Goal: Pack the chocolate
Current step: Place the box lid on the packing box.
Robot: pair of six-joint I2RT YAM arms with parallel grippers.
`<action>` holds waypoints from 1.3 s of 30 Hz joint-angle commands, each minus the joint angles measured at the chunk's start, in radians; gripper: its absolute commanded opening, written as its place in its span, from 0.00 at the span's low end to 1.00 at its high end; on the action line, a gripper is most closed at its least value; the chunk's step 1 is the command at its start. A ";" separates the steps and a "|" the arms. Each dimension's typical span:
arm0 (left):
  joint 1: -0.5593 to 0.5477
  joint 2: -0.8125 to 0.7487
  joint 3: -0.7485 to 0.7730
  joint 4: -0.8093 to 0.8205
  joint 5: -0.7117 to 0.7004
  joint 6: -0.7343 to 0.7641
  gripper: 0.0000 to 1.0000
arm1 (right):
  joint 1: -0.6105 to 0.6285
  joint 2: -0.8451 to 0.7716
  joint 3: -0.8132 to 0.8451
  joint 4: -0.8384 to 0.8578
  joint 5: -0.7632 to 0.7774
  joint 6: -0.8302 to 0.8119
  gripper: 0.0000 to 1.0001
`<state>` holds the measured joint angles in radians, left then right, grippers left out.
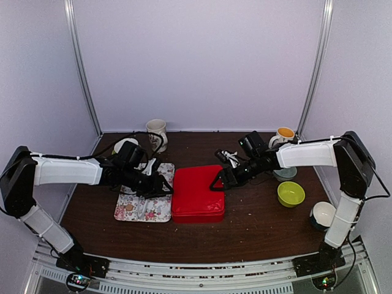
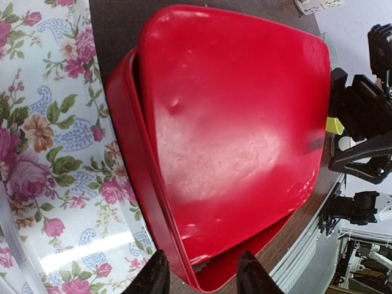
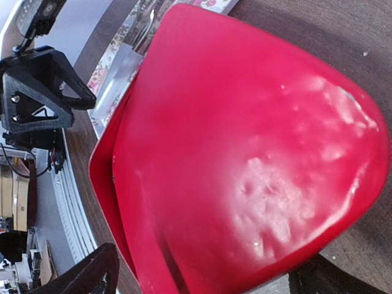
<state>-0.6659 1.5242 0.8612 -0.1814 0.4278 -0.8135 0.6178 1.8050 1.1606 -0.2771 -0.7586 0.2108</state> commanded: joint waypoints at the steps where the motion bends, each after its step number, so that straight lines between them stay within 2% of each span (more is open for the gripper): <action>1: -0.003 -0.006 -0.003 0.046 -0.016 -0.007 0.41 | 0.004 0.010 0.022 -0.076 0.084 -0.044 1.00; 7: -0.002 -0.019 -0.005 0.038 -0.037 -0.001 0.43 | 0.002 -0.002 0.022 -0.075 0.149 -0.023 1.00; 11: -0.003 -0.045 -0.018 0.024 -0.069 0.000 0.50 | -0.001 -0.029 0.008 -0.064 0.183 -0.011 1.00; 23: -0.001 -0.179 -0.053 -0.045 -0.227 -0.003 0.76 | -0.008 -0.119 -0.032 -0.049 0.171 -0.010 1.00; 27: -0.001 -0.254 -0.087 -0.035 -0.277 0.017 0.97 | -0.010 -0.142 -0.025 -0.090 0.208 -0.029 1.00; 30: 0.009 -0.293 -0.105 -0.049 -0.314 0.017 0.98 | -0.011 -0.179 -0.044 -0.086 0.250 -0.029 1.00; 35: 0.098 -0.258 -0.140 0.003 -0.145 0.007 0.98 | -0.013 -0.231 -0.075 -0.047 0.262 -0.024 1.00; 39: 0.106 -0.240 -0.156 0.028 -0.130 0.020 0.97 | -0.015 -0.260 -0.095 -0.026 0.346 0.025 1.00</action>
<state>-0.5674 1.2682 0.7235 -0.2092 0.2428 -0.8108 0.6098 1.5852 1.0924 -0.3389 -0.5079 0.1905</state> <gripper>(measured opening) 0.978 0.999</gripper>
